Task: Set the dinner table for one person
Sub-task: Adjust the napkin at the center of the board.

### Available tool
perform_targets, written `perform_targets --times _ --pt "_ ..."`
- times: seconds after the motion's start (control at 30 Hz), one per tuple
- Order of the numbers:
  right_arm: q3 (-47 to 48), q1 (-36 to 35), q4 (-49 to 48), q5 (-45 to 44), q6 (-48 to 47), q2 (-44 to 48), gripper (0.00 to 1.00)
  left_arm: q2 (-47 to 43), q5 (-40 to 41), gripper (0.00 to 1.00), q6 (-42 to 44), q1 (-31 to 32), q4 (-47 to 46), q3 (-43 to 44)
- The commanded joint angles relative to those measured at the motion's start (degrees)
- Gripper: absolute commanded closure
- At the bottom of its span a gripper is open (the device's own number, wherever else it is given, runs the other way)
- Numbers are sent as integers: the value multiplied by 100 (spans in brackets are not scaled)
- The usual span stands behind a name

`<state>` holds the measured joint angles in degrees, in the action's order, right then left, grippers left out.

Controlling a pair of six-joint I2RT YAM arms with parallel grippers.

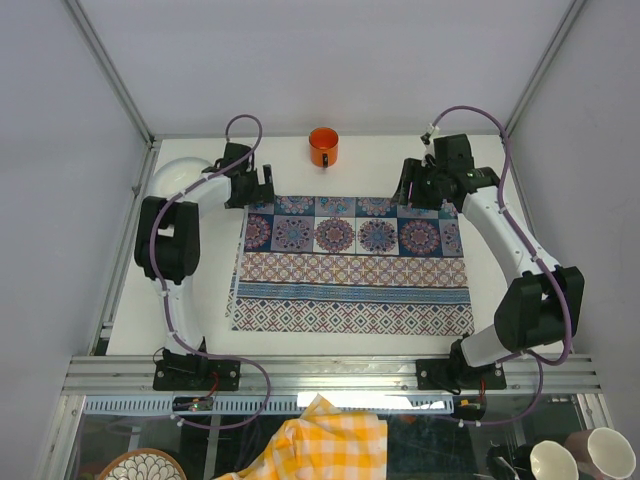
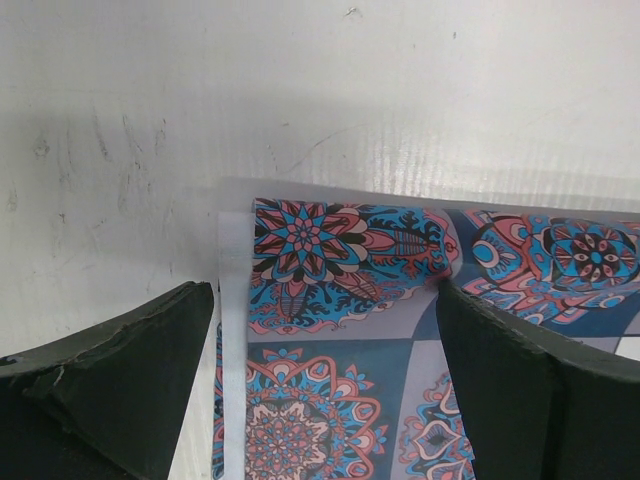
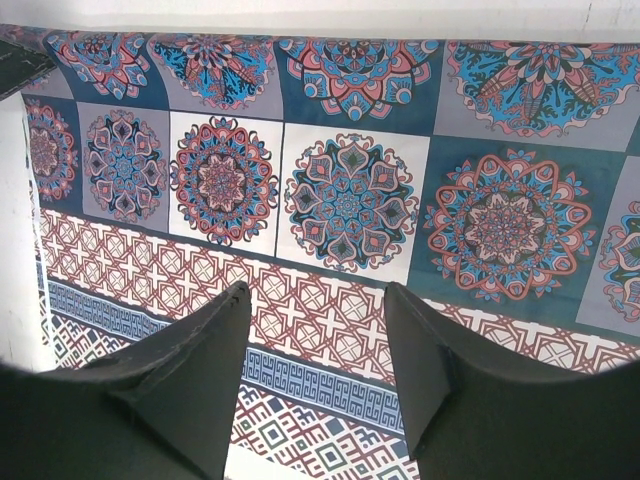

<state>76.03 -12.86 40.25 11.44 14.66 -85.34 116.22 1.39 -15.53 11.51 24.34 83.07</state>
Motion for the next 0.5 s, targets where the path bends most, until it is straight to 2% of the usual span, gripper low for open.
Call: perform_targets --times 0.0,0.23,0.47 --pt "96 -23 -57 -27 5 194 41 23 37 1 339 -78 -322 255" --pt "53 -23 -57 -15 96 83 42 0 27 1 310 -77 -324 268" --pt "5 -23 -53 -12 188 -57 45 -99 5 15 234 -79 -267 333"
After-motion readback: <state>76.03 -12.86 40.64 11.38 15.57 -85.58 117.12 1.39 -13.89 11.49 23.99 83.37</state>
